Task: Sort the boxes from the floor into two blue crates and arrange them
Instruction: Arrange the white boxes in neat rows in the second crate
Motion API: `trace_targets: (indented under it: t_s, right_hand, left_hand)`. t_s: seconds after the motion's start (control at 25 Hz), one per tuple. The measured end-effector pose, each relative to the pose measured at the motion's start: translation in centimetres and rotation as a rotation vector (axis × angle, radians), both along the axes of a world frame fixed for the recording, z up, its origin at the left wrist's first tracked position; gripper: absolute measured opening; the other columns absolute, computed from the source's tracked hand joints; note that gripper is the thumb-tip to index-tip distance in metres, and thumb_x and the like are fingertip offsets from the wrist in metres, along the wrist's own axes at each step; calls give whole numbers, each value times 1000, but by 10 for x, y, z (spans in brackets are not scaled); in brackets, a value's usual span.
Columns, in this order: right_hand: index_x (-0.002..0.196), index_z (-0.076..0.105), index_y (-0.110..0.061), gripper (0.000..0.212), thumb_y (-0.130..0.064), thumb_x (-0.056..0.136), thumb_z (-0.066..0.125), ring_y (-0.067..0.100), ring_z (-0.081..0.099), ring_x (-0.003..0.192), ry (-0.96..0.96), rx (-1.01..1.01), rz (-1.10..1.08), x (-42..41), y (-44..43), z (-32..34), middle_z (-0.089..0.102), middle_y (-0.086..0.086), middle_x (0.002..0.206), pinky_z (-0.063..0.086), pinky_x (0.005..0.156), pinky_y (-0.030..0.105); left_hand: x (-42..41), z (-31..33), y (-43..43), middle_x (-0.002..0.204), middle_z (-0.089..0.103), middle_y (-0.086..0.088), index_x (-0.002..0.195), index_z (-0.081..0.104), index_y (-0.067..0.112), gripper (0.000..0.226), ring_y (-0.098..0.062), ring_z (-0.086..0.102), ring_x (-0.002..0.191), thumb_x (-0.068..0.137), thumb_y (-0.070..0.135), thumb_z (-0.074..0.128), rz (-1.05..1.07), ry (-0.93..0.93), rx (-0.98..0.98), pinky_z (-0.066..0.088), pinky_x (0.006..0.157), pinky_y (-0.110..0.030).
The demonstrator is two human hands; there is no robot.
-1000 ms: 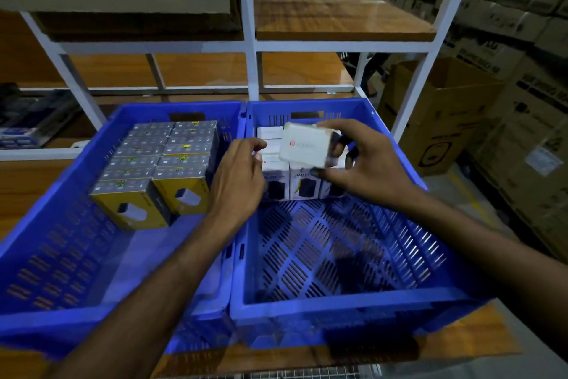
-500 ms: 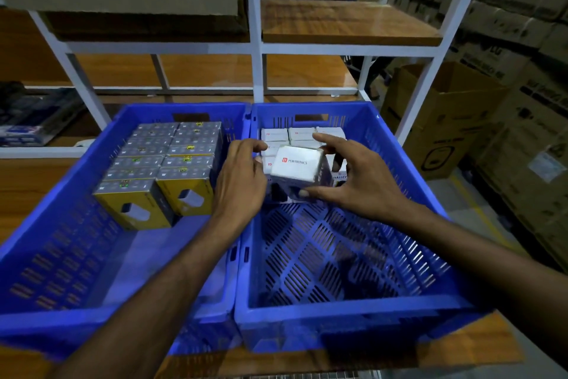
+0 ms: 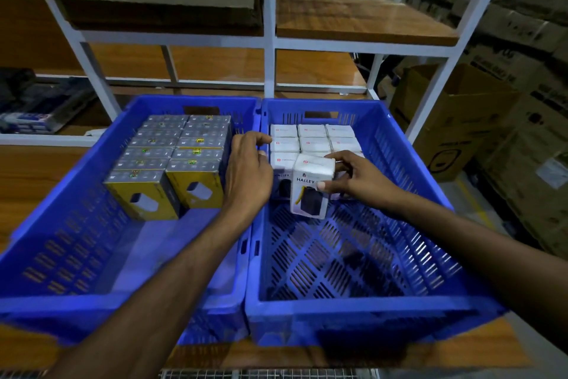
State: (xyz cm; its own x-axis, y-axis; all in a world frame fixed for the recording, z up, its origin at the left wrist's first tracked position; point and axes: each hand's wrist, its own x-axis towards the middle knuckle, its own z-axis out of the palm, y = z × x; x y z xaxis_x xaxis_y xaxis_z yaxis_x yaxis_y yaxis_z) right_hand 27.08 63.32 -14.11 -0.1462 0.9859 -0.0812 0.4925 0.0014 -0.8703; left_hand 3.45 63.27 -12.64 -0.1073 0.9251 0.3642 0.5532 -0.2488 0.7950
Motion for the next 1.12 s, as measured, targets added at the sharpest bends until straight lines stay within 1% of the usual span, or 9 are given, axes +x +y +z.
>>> trace_targets:
  t_s: [0.08,0.16,0.24,0.4,0.56,0.64,0.72,0.96,1.12]
  right_hand:
    - [130,55,-25,62,-36,79,88,15,69,101,-72,-7,32,-6,3,-8,69,-6,119,55,84,34]
    - [130,54,-24,59,-28,82,87,10,67,88,-141,-25,84,-17,2,-12,65,-9,106,50,73,24]
    - [132,54,-20,63,-24,80,89,16,68,79,-231,39,114,-28,4,-20,64,-4,107,52,69,30]
    - [130,54,-12,66,-18,75,91,20,68,81,-323,153,11,-45,10,-48,56,-6,104,60,77,45]
    - [88,60,-12,45,-42,73,90,16,63,65,-441,79,-162,-56,16,-78,64,-1,73,53,59,36]
    - [62,58,-11,51,-52,78,84,18,61,52,-483,-5,-149,-61,21,-85,59,3,54,47,51,32]
    - [53,50,-11,57,-49,84,81,18,55,46,-491,-25,-109,-65,24,-90,52,2,47,46,49,34]
    - [52,43,-15,61,-51,79,83,17,48,45,-575,-54,-109,-65,28,-94,45,1,47,31,43,29]
    - [58,49,-15,48,-39,84,81,24,61,58,-617,-14,-99,-69,27,-93,54,4,57,42,48,32]
  left_hand:
    - [0,1,0,120,51,-1,115,60,16,29,-20,56,103,97,-2,46,9,-25,-13,39,86,-28]
    - [1,2,-1,120,51,-2,114,60,16,29,-20,57,102,96,-2,47,19,-36,-13,40,86,-29]
    - [1,2,-2,122,52,-3,114,60,17,29,-19,56,101,97,-2,47,29,-31,-18,39,85,-28]
    - [1,3,-2,124,51,-4,115,61,17,28,-20,57,102,98,-1,47,33,-29,-20,40,85,-29]
    - [2,4,-4,124,50,-6,115,60,17,26,-21,57,101,99,1,47,40,-15,-20,39,82,-29]
    - [2,5,-4,123,50,-5,115,60,17,25,-21,58,100,99,2,48,46,-10,-20,38,80,-29]
    - [2,4,-4,123,50,-5,115,60,18,25,-21,57,99,100,2,48,47,-7,-23,37,78,-28]
    - [2,4,-4,124,48,-2,117,60,17,26,-13,53,91,101,2,47,23,-11,-23,34,72,-21]
    - [1,3,-4,125,48,-2,116,60,17,27,-14,53,94,100,1,46,18,-24,-30,36,77,-25]
